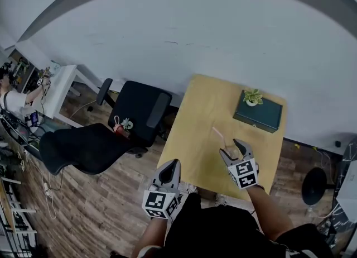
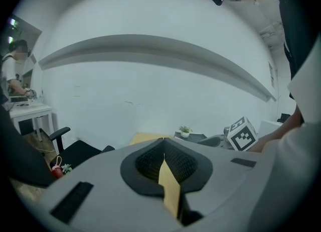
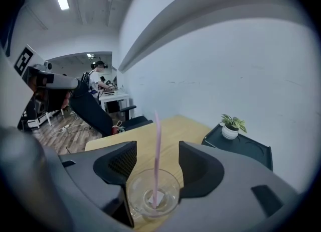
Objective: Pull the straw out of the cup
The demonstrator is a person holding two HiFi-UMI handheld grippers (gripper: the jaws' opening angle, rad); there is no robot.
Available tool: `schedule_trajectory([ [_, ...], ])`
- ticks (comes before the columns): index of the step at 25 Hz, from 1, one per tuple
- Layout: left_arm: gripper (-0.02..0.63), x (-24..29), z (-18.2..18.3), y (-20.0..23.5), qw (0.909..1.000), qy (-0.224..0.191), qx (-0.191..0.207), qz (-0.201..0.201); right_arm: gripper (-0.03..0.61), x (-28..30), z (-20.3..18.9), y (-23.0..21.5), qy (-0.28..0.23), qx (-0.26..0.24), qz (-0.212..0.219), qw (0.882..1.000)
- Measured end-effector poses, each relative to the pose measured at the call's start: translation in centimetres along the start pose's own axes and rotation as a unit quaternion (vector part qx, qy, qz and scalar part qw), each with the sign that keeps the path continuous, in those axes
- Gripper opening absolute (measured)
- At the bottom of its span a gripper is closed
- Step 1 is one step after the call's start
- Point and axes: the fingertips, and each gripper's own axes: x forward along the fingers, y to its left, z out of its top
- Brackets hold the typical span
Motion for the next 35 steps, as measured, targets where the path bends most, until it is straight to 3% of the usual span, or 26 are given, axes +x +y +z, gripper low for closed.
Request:
schedule_trajectory([
  [18,0.018,-0.1,-0.2,2.4,0.9999,0.000,-0.012,0.008,0.134,2.2,-0.4,0.8,0.035,-0.010,-0.006,0.999],
  [23,0.018,-0.2,-0.2,2.6,0.9999,0.001,-0.013,0.011,0.058,2.2,-0.5,0.6,0.038,-0.015,-0.016,0.999],
  [35,0.018,0.5,0.0,2.3,0.9999,-0.001,-0.013,0.003,0.051,1.1,0.7,-0.5,0.024,-0.030,-0.035,0.999],
])
